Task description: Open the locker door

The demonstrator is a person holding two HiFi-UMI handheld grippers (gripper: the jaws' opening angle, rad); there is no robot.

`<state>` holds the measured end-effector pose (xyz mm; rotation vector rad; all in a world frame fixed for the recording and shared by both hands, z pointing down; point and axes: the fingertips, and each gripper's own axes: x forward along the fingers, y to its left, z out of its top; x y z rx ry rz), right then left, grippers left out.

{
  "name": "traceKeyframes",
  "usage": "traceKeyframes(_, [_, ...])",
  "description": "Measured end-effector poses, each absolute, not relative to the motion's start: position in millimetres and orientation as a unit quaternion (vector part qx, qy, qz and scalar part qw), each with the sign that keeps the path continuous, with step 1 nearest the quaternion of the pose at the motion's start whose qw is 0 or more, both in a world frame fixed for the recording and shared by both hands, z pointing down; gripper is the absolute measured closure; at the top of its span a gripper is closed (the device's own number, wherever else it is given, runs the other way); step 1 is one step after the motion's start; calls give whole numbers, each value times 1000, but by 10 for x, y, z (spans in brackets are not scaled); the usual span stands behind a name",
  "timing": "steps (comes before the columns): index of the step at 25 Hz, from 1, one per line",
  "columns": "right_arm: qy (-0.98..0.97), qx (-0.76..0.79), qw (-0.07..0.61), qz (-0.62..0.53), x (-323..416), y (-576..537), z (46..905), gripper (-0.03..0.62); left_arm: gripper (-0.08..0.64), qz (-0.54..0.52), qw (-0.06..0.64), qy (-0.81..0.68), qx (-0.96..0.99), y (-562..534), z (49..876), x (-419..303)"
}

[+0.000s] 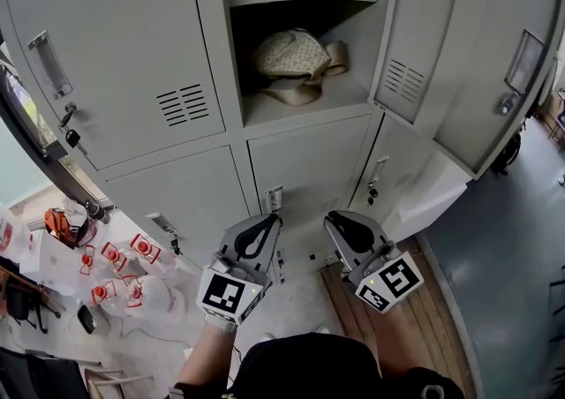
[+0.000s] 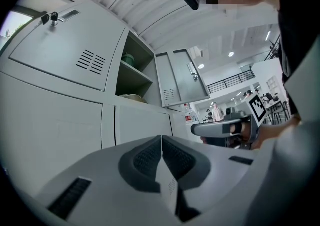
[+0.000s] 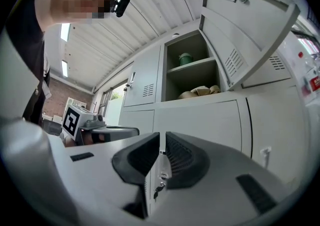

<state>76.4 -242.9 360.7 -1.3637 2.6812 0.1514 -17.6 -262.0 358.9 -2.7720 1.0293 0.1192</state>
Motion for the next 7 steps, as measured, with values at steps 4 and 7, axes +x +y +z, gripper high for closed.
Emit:
traceKeyframes(4, [886, -456, 73, 45, 808, -2430, 3601, 543, 537, 29, 88, 348, -933, -2637, 3650, -177])
traceKeyframes(7, [886, -456, 76, 43, 819, -2421, 3603, 543, 537, 35, 85, 349, -932, -2642, 3628, -177])
